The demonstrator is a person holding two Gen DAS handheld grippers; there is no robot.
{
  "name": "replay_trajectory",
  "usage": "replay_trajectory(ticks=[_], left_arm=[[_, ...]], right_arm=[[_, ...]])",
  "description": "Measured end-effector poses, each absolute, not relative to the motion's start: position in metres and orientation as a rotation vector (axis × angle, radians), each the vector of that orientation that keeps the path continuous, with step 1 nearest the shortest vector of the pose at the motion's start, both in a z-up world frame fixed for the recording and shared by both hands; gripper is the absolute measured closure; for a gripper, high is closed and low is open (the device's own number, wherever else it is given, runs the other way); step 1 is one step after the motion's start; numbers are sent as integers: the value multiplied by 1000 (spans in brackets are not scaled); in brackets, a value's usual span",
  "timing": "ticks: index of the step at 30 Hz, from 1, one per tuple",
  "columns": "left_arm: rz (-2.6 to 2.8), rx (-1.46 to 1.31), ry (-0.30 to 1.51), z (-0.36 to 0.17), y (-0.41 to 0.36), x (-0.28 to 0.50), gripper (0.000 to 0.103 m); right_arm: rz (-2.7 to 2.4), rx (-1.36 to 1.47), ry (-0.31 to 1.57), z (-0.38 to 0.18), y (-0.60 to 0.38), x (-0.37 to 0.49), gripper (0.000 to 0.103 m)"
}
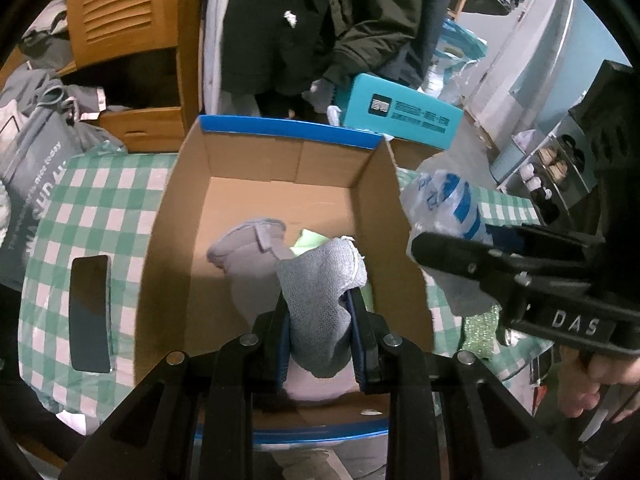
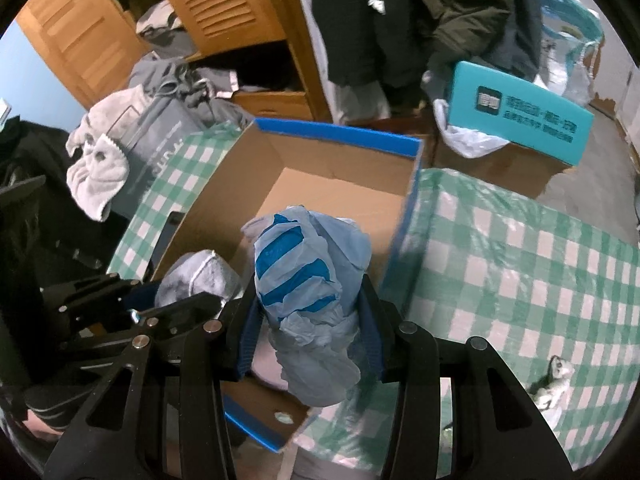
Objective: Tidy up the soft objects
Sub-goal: 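Lower both socks into the box and open the left and right tools, then move both open tools from the box to the green mesh pad and white socks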
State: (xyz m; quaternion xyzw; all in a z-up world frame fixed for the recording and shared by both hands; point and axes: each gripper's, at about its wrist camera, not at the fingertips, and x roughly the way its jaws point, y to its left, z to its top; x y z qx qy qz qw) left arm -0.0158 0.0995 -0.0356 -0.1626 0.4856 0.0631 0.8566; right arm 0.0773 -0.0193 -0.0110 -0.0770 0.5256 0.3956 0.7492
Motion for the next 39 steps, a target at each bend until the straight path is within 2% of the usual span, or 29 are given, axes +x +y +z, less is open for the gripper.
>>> replay_trajectory(ticks=[12, 16, 19, 21, 23, 39], left_arm=[[172, -376, 1049, -50, 118, -19, 77], [182, -382, 1050, -51, 121, -20, 72], [187, -380, 1047, -50, 121, -20, 61], [190, -377, 1041, -49, 121, -20, 57], [190, -376, 1040, -48, 121, -20, 52], [151, -368, 1033, -43, 107, -16, 47]], right_arm=[[883, -183, 1195, -26, 6, 76, 58], [877, -193, 1190, -25, 10, 75, 55], [873, -199, 1189, -25, 12, 74, 52], [868, -198, 1185, -25, 11, 74, 40], [864, -192, 1181, -24, 10, 75, 38], [807, -175, 1165, -16, -15, 82, 32]])
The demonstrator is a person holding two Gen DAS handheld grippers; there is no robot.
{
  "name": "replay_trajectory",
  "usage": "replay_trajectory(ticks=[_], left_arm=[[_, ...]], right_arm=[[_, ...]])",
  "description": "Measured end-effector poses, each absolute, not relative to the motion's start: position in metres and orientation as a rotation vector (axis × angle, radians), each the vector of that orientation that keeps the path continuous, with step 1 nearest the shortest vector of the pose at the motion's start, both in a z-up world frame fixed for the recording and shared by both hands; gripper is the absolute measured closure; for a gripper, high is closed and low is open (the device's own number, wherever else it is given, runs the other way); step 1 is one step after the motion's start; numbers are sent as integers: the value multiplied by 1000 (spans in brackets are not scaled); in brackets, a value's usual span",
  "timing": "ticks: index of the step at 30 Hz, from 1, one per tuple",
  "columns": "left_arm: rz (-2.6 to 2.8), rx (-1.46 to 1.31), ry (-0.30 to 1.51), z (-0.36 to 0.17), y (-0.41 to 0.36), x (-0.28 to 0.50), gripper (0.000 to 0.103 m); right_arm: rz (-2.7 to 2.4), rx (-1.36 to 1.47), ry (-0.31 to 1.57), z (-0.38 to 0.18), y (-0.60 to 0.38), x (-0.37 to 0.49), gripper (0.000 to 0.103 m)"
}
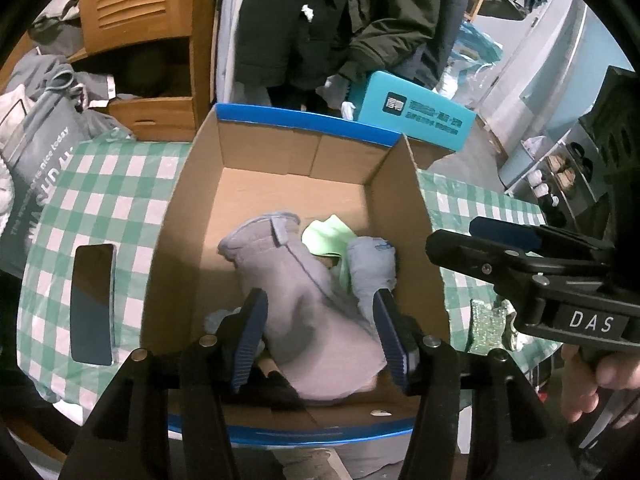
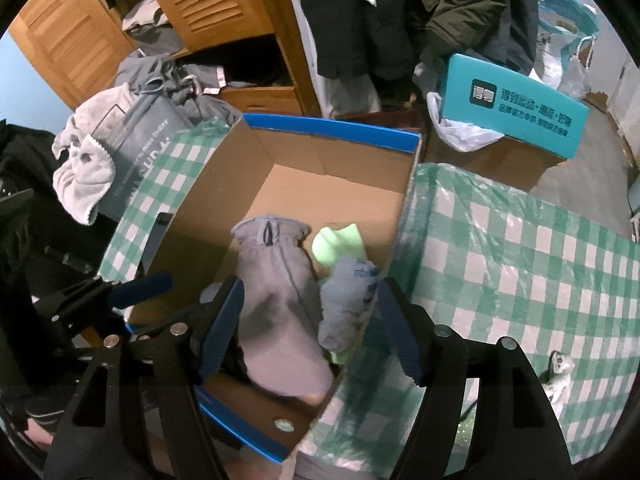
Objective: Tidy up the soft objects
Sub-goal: 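Move both open tools from the box to the green mesh pad and white socks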
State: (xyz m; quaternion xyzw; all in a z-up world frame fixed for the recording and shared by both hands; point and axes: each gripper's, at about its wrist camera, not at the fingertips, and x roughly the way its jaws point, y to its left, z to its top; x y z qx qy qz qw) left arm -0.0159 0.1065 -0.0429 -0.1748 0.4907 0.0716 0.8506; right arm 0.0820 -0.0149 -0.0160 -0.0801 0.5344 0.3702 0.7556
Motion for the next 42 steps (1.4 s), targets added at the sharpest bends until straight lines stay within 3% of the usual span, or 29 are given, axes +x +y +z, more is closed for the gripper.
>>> replay_trajectory(ticks=[42], left_arm=[[-43, -209, 1099, -39, -22, 32, 43]], right_arm=[[586, -49, 1175, -23, -184, 100, 30]])
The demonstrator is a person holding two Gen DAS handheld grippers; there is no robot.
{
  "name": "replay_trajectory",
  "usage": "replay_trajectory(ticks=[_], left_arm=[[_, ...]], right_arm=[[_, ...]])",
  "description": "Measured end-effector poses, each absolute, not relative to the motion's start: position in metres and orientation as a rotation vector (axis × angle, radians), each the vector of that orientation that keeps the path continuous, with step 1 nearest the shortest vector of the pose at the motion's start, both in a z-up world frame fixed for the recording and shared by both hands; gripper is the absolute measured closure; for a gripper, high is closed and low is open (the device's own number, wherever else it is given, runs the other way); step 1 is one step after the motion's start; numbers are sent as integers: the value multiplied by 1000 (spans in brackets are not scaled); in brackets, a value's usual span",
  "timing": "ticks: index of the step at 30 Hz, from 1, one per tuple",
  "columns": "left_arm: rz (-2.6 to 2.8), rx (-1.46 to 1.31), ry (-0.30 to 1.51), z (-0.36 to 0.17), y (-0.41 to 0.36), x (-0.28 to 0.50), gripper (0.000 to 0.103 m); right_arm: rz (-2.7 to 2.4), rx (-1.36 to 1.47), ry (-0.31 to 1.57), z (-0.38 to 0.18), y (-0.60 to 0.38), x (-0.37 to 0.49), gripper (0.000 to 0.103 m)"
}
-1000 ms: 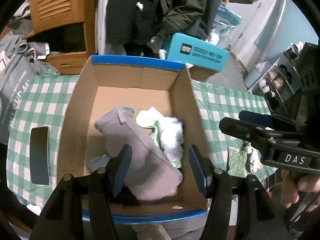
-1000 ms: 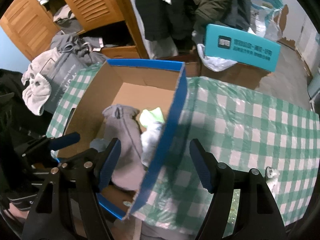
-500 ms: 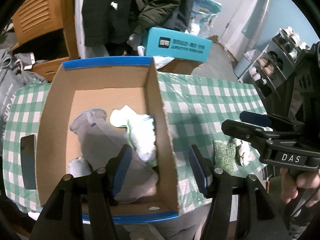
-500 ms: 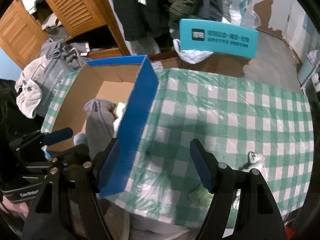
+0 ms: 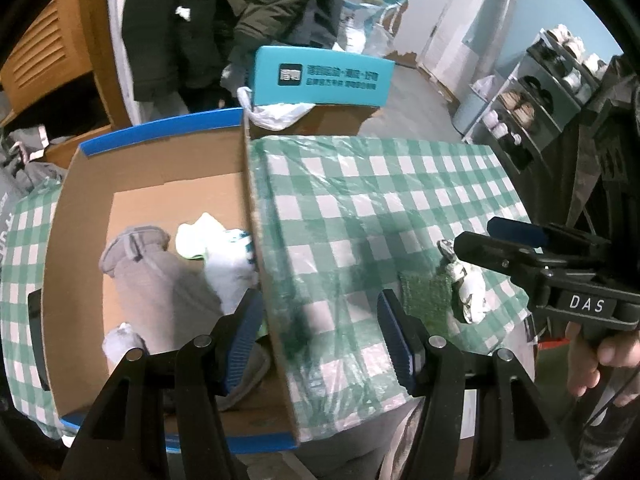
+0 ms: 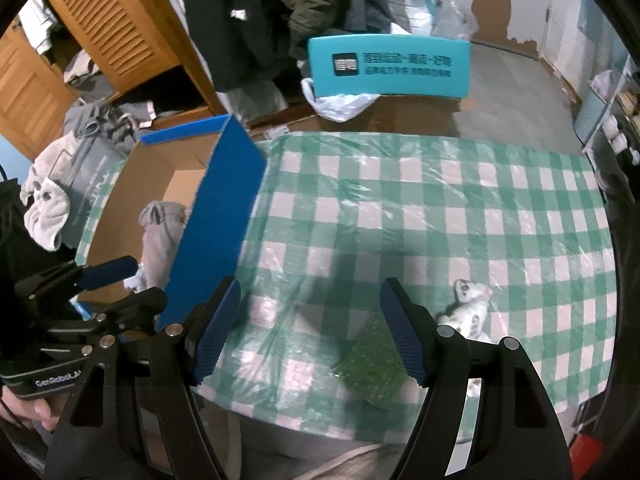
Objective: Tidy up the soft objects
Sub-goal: 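Move both open tools from the box to the green mesh pad and white socks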
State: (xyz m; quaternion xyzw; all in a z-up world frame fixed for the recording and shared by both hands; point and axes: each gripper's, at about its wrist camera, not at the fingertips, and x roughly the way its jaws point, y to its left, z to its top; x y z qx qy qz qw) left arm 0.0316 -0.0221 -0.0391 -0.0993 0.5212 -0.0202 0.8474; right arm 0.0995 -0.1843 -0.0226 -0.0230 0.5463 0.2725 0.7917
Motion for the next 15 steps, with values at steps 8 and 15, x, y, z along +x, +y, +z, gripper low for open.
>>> replay_trajectory(ticks=[8, 15], left_arm=[[-89, -184, 1131, -48, -53, 40, 43], [-129, -170, 1171, -62, -77, 47, 42]], right_arm=[[533, -24, 1184, -30, -218, 105, 30], [475, -5, 1206, -43, -248, 112, 30]])
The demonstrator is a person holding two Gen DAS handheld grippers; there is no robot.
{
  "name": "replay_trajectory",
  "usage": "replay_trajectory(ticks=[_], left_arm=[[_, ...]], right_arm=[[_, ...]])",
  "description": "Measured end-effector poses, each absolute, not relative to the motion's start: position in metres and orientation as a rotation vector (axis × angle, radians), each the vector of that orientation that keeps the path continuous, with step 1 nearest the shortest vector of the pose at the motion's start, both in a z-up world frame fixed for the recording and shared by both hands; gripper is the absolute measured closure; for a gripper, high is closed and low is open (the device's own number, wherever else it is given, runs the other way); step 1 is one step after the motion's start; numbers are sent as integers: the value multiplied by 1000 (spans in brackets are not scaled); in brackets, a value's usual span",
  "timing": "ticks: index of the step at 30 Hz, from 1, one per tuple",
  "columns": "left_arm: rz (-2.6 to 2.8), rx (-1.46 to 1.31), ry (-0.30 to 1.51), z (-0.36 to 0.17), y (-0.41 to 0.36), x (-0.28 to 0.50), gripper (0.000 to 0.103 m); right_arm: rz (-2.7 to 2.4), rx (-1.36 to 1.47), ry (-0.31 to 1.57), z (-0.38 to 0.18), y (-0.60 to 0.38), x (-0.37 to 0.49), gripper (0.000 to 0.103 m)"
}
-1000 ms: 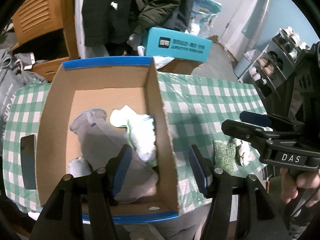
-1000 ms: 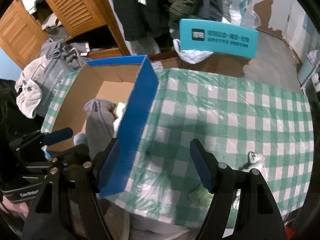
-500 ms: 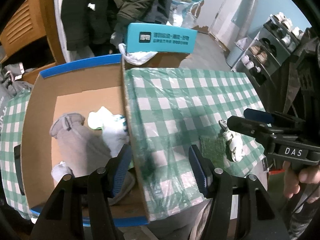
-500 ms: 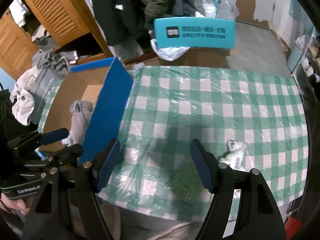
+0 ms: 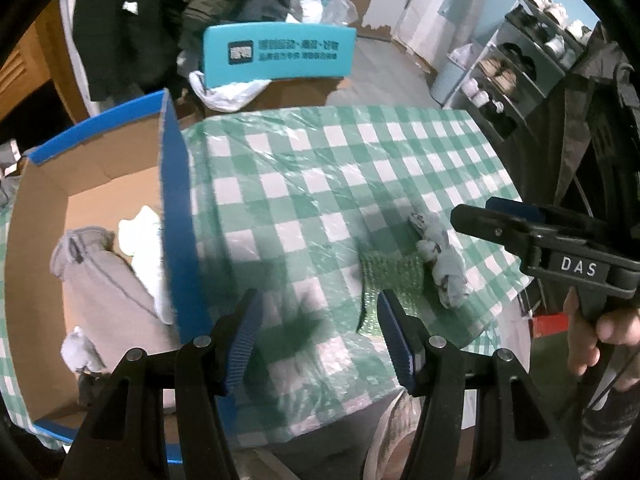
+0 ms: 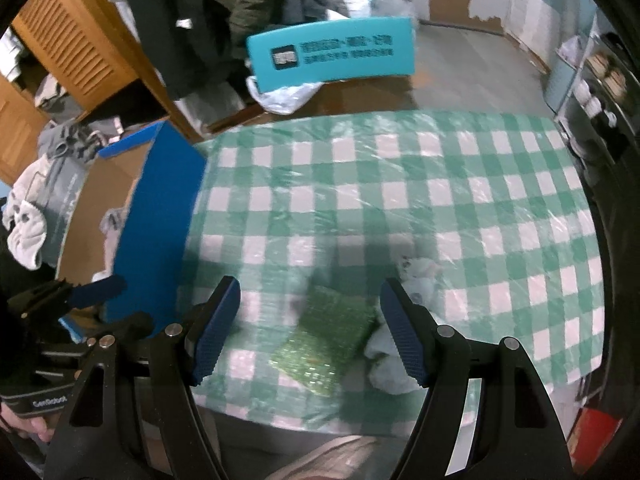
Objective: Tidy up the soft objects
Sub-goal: 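Move both open tools from the box to the green mesh pad and white socks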
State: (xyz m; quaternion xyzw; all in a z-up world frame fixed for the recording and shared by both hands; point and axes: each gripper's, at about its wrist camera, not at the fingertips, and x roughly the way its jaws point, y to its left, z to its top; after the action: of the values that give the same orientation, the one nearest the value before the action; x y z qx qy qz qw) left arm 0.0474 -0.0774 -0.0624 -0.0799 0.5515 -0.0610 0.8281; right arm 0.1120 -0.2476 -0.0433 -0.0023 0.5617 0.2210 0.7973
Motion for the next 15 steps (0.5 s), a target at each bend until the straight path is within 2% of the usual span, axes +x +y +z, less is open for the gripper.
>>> replay_trajectory(ticks=[15], left_arm=[[-170, -202, 1236, -95, -105, 67, 42]], right_arm=[[367, -30, 1301, -97, -285, 121, 30]])
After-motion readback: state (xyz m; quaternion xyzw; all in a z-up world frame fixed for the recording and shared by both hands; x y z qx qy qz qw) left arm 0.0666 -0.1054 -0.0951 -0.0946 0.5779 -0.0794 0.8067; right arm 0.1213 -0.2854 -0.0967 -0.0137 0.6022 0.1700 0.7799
